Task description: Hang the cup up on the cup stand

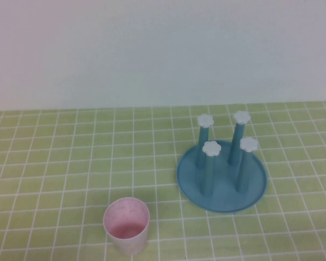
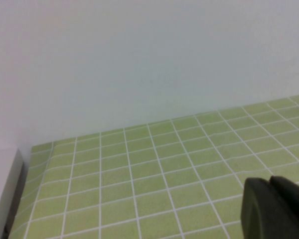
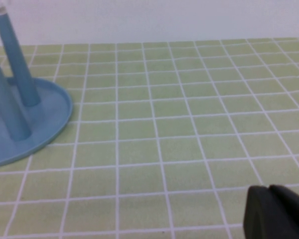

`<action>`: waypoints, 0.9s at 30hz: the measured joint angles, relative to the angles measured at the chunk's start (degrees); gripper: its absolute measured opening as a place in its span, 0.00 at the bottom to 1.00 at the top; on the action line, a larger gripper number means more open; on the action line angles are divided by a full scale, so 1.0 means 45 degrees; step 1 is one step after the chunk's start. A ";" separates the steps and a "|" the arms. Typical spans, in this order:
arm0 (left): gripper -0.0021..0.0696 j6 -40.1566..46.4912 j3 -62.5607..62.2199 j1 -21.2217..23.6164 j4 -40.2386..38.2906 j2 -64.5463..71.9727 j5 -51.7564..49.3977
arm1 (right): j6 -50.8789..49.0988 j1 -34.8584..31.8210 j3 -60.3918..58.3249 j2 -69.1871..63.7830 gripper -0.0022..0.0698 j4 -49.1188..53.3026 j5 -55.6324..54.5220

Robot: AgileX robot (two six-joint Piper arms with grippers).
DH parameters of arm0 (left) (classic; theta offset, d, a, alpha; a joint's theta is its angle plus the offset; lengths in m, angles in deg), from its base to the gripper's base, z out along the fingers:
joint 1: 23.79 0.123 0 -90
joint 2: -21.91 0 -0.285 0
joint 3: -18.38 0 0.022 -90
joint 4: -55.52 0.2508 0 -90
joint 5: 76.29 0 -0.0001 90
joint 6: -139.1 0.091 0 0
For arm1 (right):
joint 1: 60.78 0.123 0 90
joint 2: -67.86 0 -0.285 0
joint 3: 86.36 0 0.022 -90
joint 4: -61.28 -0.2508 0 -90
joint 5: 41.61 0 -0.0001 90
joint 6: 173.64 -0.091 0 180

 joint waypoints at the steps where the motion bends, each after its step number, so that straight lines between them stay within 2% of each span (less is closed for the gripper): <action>1: 0.03 0.0000 0.0000 0.0000 0.0000 0.0000 0.0000 | 0.0000 0.0229 0.0000 0.0000 0.03 0.0000 0.0000; 5: 0.03 0.0000 0.0000 0.0000 0.0000 0.0000 0.0000 | 0.0000 0.1037 0.0000 0.0000 0.03 0.0000 0.0000; 16: 0.03 0.0000 0.0000 0.0000 0.0000 0.0000 0.0057 | 0.0000 0.1119 0.0000 0.0000 0.03 0.0000 0.0000; 27: 0.03 0.0000 0.0000 0.0000 0.0000 0.0000 0.2327 | 0.0110 0.1119 0.0000 0.0000 0.03 0.0000 0.0000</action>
